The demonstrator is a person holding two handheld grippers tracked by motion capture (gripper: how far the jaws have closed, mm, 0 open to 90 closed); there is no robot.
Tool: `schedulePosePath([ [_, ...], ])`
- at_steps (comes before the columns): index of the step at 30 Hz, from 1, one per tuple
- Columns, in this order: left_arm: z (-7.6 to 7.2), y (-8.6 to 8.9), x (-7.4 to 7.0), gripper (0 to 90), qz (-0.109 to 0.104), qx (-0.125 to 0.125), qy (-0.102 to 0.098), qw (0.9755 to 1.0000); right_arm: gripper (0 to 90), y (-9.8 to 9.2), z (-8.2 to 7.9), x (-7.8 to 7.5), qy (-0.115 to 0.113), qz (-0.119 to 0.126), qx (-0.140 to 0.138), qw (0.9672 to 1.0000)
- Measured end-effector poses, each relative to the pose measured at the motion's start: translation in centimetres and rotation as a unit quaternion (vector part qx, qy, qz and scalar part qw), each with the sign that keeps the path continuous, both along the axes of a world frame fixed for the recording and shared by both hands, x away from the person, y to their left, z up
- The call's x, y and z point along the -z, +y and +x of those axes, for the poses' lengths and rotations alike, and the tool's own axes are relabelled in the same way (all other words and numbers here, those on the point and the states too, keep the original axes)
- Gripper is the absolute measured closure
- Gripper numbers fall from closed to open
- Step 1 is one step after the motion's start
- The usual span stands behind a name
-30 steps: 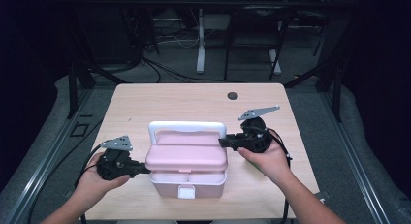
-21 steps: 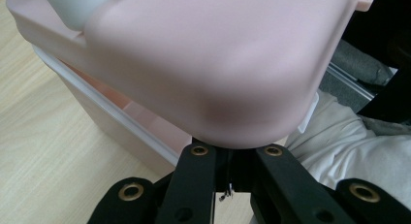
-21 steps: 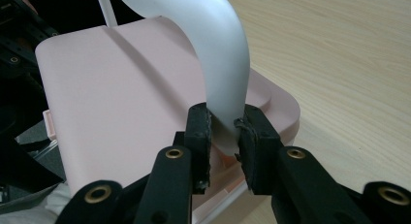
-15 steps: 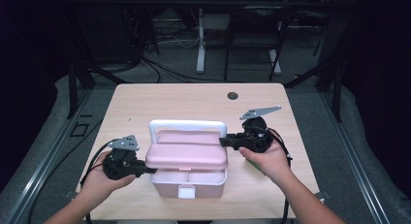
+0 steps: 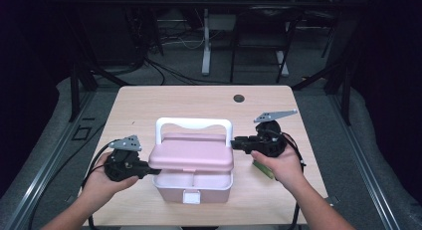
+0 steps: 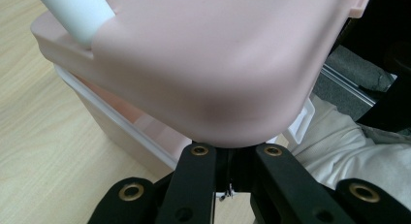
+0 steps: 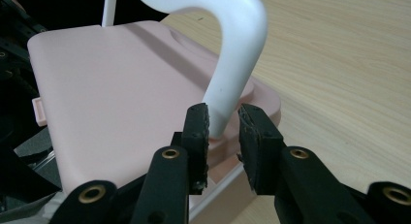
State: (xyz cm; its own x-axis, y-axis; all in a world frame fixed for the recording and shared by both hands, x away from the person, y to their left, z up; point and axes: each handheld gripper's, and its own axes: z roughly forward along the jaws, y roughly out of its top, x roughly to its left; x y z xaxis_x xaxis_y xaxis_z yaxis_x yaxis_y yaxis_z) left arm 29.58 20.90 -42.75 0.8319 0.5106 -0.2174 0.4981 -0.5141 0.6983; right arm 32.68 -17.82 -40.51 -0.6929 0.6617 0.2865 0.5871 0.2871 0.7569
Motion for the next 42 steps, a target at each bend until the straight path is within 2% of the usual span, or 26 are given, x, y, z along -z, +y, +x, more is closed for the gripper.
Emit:
schedulePosePath([
  [6, 0.3, 0.0, -0.6, 89.5, -0.005, -0.005, -0.003, 1.0, 79.1, -0.4, -0.9, 0.0, -0.014, -0.015, 0.003, 0.9998],
  [17, 1.1, -0.1, -1.9, 89.5, -0.009, -0.014, -0.006, 0.9998, 84.2, -0.9, -2.1, 0.3, -0.019, -0.02, 0.008, 0.9996],
  [24, 2.0, 0.0, -2.6, 89.4, -0.013, -0.024, -0.009, 0.9996, 85.8, -0.8, -2.8, 1.5, -0.016, -0.027, 0.004, 0.9995],
  [28, 2.4, -0.1, -2.9, 89.5, -0.018, -0.03, -0.012, 0.9993, 86.0, -0.1, -3.3, 2.4, -0.017, -0.031, -0.006, 0.9994],
  [33, 2.8, -0.2, -3.4, 89.4, -0.016, -0.034, -0.016, 0.9992, 86.5, 0.9, -3.8, 3.2, -0.019, -0.038, -0.018, 0.9989],
  [42, 3.4, -0.3, -4.0, 89.4, -0.016, -0.04, -0.022, 0.9988, 86.8, 2.5, -4.4, 4.0, -0.019, -0.048, -0.04, 0.9979],
])
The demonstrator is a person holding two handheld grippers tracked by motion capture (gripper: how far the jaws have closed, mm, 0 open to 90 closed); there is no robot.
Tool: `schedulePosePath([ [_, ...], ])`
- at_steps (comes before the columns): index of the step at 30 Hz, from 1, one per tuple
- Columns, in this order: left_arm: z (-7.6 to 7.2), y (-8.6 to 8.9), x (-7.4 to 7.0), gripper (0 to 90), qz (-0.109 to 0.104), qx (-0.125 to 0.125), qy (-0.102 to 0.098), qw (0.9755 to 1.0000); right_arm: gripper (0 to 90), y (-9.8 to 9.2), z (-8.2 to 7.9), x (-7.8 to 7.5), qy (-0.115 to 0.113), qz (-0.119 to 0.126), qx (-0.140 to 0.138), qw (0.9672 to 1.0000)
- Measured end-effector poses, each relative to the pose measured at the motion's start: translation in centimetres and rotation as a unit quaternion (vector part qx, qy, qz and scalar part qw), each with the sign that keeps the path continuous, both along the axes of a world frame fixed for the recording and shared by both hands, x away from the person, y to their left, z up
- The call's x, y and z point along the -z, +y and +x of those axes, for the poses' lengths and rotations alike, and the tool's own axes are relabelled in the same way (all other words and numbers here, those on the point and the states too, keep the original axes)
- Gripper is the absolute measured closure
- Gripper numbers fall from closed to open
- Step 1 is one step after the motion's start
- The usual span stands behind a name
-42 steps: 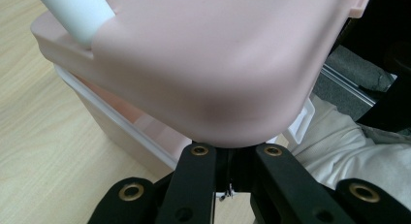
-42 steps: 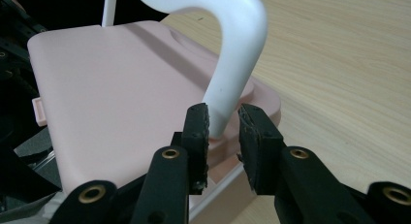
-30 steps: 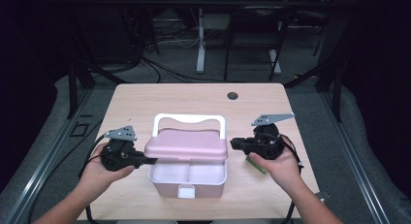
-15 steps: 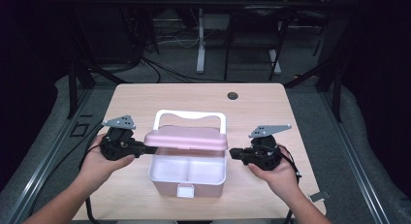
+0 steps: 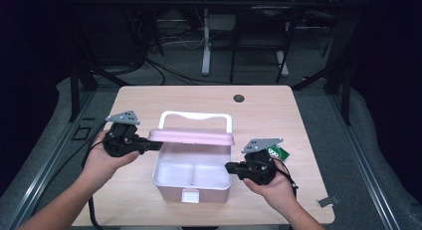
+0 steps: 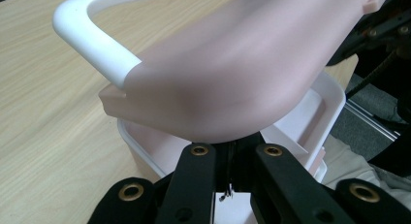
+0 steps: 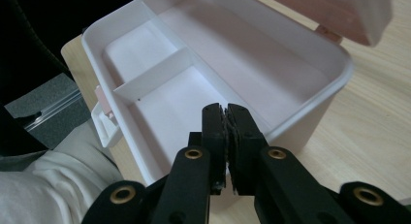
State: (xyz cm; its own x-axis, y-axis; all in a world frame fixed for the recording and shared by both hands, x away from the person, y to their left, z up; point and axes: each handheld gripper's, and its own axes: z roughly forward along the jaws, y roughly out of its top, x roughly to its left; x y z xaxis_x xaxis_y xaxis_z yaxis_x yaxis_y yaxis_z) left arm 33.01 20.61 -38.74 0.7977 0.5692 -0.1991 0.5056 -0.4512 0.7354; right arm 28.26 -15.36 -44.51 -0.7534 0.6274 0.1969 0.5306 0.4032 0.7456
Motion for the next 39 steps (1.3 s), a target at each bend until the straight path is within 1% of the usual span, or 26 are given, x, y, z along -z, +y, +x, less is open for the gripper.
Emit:
schedulePosePath([
  [2, 0.1, 0.0, -0.1, 89.4, -0.001, -0.002, -0.001, 1.0, 87.1, 0.5, -0.2, 0.2, 0.001, -0.004, -0.008, 1.0],
  [4, 0.3, -0.1, -0.2, 89.4, 0.001, -0.003, 0.0, 1.0, 87.2, 0.6, -0.3, 0.3, 0.0, -0.006, -0.008, 1.0],
  [5, 0.3, -0.1, -0.3, 89.4, -0.002, -0.003, -0.001, 1.0, 87.3, 0.8, -0.3, 0.4, 0.0, -0.007, -0.013, 0.9999],
  [8, 0.6, -0.1, -0.4, 89.4, 0.0, -0.005, 0.0, 1.0, 87.4, 1.2, -0.5, 0.6, 0.0, -0.011, -0.018, 0.9998],
  [9, 0.6, -0.1, -0.4, 89.4, 0.0, -0.006, -0.001, 1.0, 87.4, 1.3, -0.6, 0.7, -0.003, -0.016, -0.018, 0.9997],
  [10, 0.8, -0.1, -0.4, 89.4, 0.0, -0.007, 0.0, 1.0, 87.4, 1.4, -0.6, 0.8, -0.001, -0.015, -0.02, 0.9997],
  [12, 0.9, -0.1, -0.5, 89.4, 0.001, -0.008, -0.001, 1.0, 87.5, 1.8, -0.7, 1.1, -0.003, -0.022, -0.024, 0.9995],
  [18, 1.4, -0.2, -0.6, 89.4, -0.001, -0.013, -0.002, 0.9999, 87.7, 2.3, -0.8, 1.8, 0.003, -0.029, -0.03, 0.9991],
  [24, 1.9, -0.3, -0.8, 89.4, -0.001, -0.019, -0.002, 0.9998, 88.0, 2.5, -0.9, 2.0, 0.006, -0.029, -0.034, 0.999],
  [27, 2.2, -0.4, -0.9, 89.4, -0.004, -0.022, -0.003, 0.9997, 88.0, 2.6, -1.0, 2.2, 0.011, -0.03, -0.041, 0.9987],
  [30, 2.6, -0.5, -1.0, 89.3, -0.004, -0.026, -0.001, 0.9996, 88.1, 2.8, -1.0, 2.5, 0.014, -0.038, -0.046, 0.9981],
  [39, 3.5, -0.7, -1.1, 89.2, 0.001, -0.037, -0.002, 0.9993, 89.1, 3.0, -0.9, 2.7, 0.023, -0.042, -0.056, 0.9973],
])
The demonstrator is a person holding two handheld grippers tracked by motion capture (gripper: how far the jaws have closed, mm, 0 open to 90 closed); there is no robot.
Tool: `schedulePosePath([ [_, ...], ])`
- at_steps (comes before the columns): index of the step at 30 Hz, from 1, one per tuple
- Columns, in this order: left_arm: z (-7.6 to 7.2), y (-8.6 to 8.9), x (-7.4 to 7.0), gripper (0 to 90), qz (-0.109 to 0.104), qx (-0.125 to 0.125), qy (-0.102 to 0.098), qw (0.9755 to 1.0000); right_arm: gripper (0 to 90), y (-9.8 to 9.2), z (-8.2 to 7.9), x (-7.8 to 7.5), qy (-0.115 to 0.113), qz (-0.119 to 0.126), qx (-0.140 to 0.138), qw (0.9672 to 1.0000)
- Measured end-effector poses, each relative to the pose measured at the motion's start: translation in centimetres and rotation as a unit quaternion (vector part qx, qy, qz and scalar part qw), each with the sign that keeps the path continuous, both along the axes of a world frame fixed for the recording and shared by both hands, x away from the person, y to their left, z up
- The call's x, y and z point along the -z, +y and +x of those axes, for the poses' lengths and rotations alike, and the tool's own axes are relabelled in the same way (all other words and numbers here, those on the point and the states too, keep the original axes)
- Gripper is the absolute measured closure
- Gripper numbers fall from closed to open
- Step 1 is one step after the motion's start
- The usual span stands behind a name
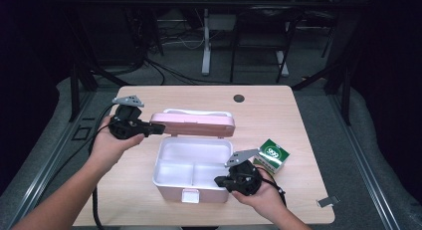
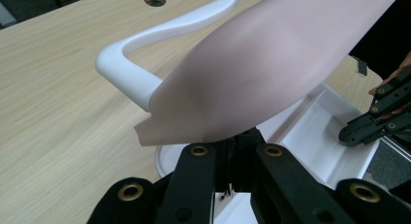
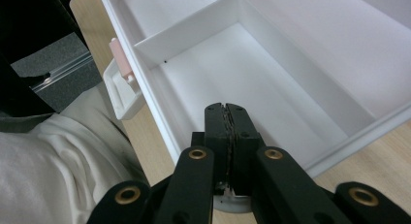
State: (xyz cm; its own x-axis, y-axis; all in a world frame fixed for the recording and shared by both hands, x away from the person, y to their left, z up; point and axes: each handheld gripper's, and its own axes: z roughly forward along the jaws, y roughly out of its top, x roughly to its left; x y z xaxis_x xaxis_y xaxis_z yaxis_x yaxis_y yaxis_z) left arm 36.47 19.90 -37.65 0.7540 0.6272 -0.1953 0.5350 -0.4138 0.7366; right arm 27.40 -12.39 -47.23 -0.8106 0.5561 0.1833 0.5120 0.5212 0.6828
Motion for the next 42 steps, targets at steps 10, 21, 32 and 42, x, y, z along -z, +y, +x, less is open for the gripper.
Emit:
schedulePosePath([
  [10, 0.7, -0.3, -0.1, 88.4, 0.001, -0.006, -0.002, 1.0, 89.7, -0.2, 0.0, 0.0, -0.003, -0.013, 0.0, 0.9999],
  [21, 2.0, -0.7, 0.1, 88.0, 0.001, -0.022, 0.0, 0.9997, 89.6, -0.5, 0.1, 0.2, 0.0, -0.001, 0.0, 1.0],
  [32, 3.2, 0.0, 0.6, 86.4, 0.003, -0.047, 0.007, 0.9989, 88.6, -0.7, 0.0, 0.3, 0.0, 0.001, 0.002, 1.0],
  [42, 3.8, -0.1, 1.8, 76.2, 0.005, -0.053, 0.015, 0.9985, 87.0, -0.9, -0.1, 0.4, -0.003, 0.017, 0.009, 0.9998],
])
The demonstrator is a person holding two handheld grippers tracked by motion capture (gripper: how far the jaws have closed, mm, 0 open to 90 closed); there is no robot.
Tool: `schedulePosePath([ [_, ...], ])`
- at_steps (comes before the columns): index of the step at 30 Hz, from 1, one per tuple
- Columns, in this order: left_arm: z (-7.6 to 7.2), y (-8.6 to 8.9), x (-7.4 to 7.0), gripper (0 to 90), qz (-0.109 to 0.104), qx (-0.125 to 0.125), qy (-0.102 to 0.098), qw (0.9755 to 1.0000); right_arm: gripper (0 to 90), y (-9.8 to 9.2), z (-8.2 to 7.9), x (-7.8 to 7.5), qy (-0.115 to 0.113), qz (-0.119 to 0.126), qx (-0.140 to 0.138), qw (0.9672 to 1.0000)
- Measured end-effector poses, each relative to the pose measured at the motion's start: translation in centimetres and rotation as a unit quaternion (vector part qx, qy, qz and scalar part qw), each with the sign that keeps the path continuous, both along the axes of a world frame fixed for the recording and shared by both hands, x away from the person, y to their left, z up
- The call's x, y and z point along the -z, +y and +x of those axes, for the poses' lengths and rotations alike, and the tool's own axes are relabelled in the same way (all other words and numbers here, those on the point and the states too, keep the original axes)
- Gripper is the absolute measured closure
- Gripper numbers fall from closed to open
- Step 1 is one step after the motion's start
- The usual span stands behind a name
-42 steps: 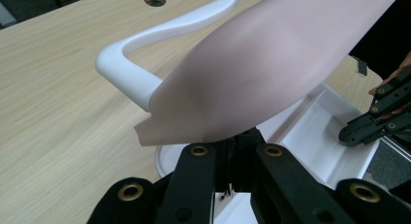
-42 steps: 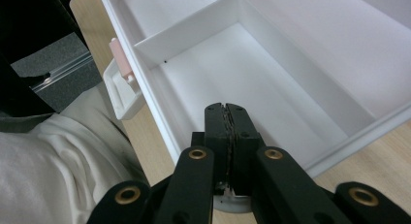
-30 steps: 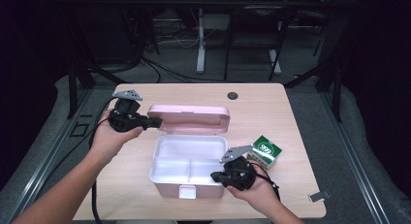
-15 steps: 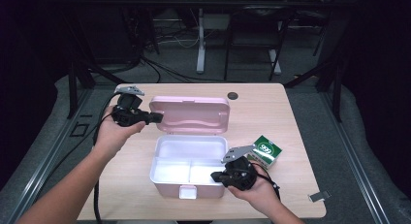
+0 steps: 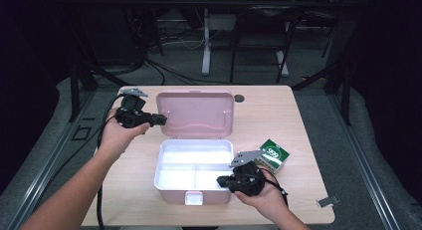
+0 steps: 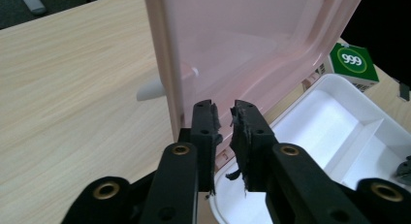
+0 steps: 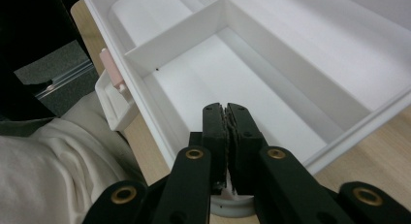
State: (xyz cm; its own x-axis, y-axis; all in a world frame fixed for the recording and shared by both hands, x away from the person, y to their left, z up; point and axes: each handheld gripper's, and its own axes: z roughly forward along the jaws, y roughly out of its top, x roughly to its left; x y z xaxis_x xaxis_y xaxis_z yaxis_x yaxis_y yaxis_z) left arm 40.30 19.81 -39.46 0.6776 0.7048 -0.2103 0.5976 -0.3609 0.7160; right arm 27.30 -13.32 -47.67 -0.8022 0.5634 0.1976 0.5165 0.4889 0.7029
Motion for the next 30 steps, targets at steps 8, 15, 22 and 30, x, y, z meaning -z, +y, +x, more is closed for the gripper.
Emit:
schedulePosePath([
  [8, 0.0, 0.1, 0.6, 63.9, -0.003, 0.002, 0.007, 1.0, 87.0, 0.0, 0.0, 0.0, -0.001, 0.0, 0.004, 1.0],
  [15, -0.3, 0.1, 0.5, 62.1, 0.004, 0.012, 0.003, 0.9999, 89.4, 0.2, -0.1, 0.0, -0.004, -0.011, 0.007, 0.9999],
  [22, -1.1, 0.0, 0.2, 61.6, 0.016, 0.026, -0.003, 0.9995, 89.3, 0.1, 0.0, 0.0, -0.005, -0.011, 0.008, 0.9999],
  [30, -2.1, 0.0, -0.5, 61.9, 0.036, 0.052, -0.006, 0.998, 86.8, 0.2, -0.1, -0.1, -0.005, -0.009, 0.008, 0.9999],
])
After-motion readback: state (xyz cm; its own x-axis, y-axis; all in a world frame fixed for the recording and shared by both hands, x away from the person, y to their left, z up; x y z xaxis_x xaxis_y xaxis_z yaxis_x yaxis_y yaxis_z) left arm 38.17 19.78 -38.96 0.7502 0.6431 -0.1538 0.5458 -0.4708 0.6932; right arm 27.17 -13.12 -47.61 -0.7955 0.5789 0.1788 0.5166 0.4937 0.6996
